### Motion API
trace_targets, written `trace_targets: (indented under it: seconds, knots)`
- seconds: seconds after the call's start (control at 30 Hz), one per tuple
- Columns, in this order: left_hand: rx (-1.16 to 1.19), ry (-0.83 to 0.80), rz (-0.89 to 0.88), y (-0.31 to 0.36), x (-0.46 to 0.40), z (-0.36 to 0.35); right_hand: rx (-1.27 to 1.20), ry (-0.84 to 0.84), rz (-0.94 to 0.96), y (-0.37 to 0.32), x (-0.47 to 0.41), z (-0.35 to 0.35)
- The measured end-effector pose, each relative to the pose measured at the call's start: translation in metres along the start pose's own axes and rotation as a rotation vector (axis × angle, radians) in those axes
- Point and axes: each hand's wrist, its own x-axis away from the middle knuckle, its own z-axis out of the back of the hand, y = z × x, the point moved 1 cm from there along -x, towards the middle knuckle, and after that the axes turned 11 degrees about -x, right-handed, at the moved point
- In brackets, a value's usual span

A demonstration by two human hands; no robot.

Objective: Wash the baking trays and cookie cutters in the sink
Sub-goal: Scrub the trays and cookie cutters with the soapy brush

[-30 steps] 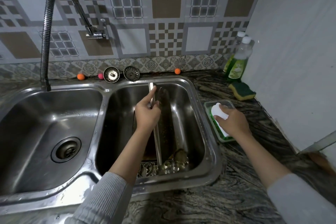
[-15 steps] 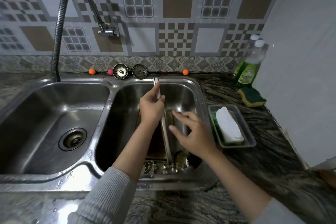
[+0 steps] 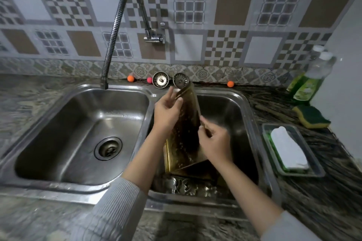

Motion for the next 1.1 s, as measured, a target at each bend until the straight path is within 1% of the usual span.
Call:
trace_targets:
  seconds: [0.1, 0.13, 0.2, 0.3, 0.4, 0.47, 0.53, 0.63, 0.73, 0.77, 0.83, 0.93, 1.03, 1.1]
  knots:
    - [-0.243, 0.087, 0.081, -0.029, -0.012, 0.051, -0.104, 0.089, -0.108, -0.006, -0.012, -0.027]
    - [-0.302, 0.084, 0.145, -0.041, -0.016, 0.070, -0.133, 0.125, -0.135, -0.007, -0.016, -0.038]
    - [-0.383, 0.026, 0.271, -0.068, -0.024, 0.106, -0.179, 0.195, -0.191, -0.006, -0.024, -0.064]
    - [-0.369, -0.078, 0.341, -0.095, -0.034, 0.150, -0.260, 0.262, -0.278, 0.000, -0.031, -0.108]
    - [-0.384, -0.084, 0.355, -0.106, -0.050, 0.185, -0.262, 0.251, -0.351, 0.009, -0.033, -0.159]
    - [-0.444, -0.061, 0.372, -0.117, -0.061, 0.211, -0.213, 0.214, -0.419, 0.017, -0.032, -0.193]
    - [-0.523, -0.021, 0.379, -0.134, -0.070, 0.237, -0.102, 0.130, -0.483, 0.027, -0.034, -0.226]
    - [-0.641, 0.002, 0.409, -0.162, -0.076, 0.273, 0.103, -0.052, -0.578, 0.040, -0.034, -0.270]
    - [-0.688, -0.012, 0.445, -0.185, -0.076, 0.297, 0.249, -0.261, -0.701, 0.046, -0.027, -0.303]
    - [-0.713, -0.014, 0.430, -0.192, -0.076, 0.303, 0.280, -0.329, -0.746, 0.046, -0.023, -0.311]
    - [-0.778, -0.024, 0.402, -0.202, -0.074, 0.311, 0.335, -0.415, -0.824, 0.050, -0.015, -0.323]
    - [-0.845, -0.077, 0.438, -0.209, -0.073, 0.317, 0.355, -0.433, -0.908, 0.059, -0.006, -0.335]
    - [-0.826, -0.168, 0.529, -0.226, -0.079, 0.322, 0.308, -0.408, -0.973, 0.061, 0.001, -0.338]
    - [-0.817, -0.210, 0.555, -0.226, -0.082, 0.319, 0.258, -0.402, -0.979, 0.058, 0.002, -0.336]
